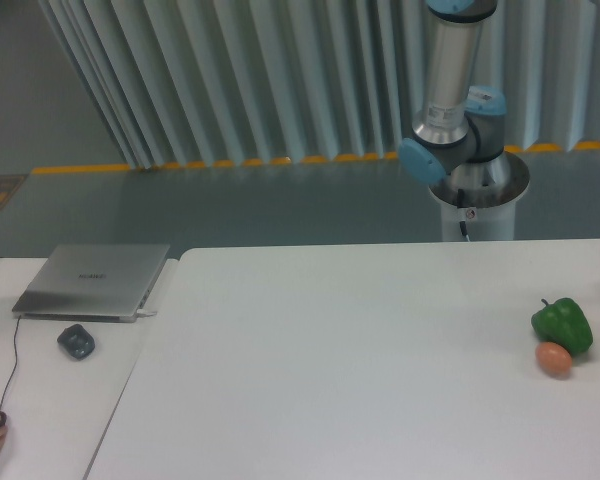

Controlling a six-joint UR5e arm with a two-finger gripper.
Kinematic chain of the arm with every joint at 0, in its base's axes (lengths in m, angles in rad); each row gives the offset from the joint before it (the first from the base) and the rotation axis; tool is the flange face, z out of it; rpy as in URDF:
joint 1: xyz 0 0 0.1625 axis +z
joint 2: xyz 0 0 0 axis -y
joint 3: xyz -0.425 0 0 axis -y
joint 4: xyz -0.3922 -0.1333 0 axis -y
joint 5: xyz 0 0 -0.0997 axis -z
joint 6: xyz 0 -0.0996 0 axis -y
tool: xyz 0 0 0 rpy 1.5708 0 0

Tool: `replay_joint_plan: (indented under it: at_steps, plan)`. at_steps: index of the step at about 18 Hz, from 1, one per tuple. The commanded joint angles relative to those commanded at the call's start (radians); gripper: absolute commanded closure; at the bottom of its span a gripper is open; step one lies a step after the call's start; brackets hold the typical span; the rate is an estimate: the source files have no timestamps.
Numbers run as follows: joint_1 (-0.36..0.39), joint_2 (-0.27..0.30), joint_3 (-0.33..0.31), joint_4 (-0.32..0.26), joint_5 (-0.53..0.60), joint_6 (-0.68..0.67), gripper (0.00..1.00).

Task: Place the red pepper on the table

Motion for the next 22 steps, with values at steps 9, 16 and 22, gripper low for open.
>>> replay_joint_plan:
  at_steps: [9,16,22]
  plan:
    - [0.058,-0.006,-0.045,0.002,-0.005,0.006,0.00]
    - [0.058,-0.028,-0.049,0.034,-0.003,0.011,0.00]
    - [0.058,-0.044,-0.051,0.049,-0.006,0.006,0.00]
